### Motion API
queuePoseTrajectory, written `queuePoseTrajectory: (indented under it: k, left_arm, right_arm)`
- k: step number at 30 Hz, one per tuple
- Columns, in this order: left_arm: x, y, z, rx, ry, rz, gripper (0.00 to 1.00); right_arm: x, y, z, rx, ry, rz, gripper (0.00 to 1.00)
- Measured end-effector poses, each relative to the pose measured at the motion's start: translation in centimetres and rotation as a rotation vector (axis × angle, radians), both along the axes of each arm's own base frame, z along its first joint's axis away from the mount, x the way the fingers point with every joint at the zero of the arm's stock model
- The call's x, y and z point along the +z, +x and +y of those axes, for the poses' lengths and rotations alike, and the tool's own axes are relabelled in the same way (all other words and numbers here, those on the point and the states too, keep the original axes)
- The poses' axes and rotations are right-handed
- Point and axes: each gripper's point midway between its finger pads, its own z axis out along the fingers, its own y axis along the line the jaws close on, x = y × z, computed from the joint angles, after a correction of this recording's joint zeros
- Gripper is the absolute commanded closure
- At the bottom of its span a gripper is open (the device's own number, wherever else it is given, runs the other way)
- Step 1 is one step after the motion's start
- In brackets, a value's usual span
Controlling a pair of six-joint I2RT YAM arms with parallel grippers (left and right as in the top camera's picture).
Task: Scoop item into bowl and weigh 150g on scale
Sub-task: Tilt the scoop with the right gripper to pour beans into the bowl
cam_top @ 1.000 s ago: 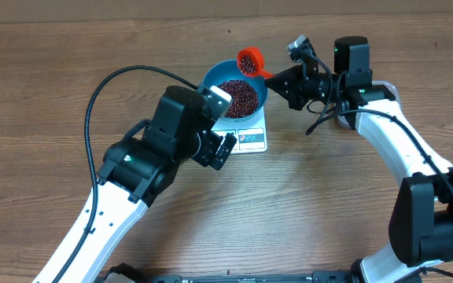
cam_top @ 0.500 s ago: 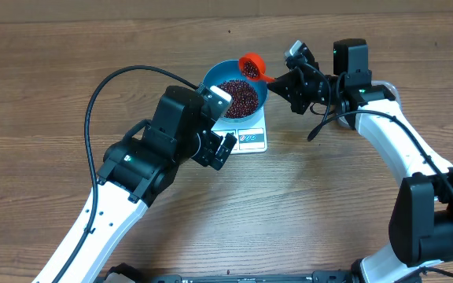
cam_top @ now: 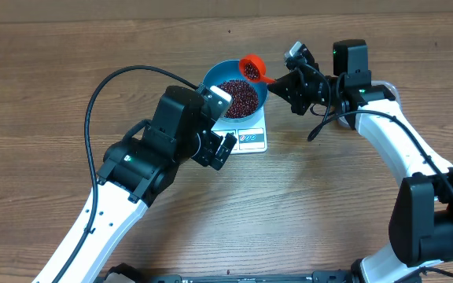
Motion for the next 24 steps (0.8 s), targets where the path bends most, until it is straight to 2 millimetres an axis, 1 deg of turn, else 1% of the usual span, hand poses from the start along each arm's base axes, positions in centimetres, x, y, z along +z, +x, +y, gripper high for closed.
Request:
queuePoseTrajectory:
  k: [11, 18, 22, 24]
  left_arm:
    - [0.0, 0.0, 0.01, 0.001, 0.0, 0.0, 0.0]
    - [0.0, 0.01, 0.01, 0.001, 0.0, 0.0, 0.0]
    - [0.01, 0.02, 0.01, 0.001, 0.0, 0.0, 0.0]
    - [0.0, 0.01, 0.01, 0.0, 0.0, 0.0, 0.0]
  right_arm:
    - [-0.1, -0.1, -0.01, 0.002, -0.003, 0.004, 0.96]
    - [0.02, 0.38, -0.19, -0.006, -0.018, -0.027, 0.96]
    - [-0.43, 0.12, -0.31, -0.048, 0.002, 0.054, 0.96]
    - [-0.48, 0.79, -0.61, -0.082, -0.007, 0.046, 0.96]
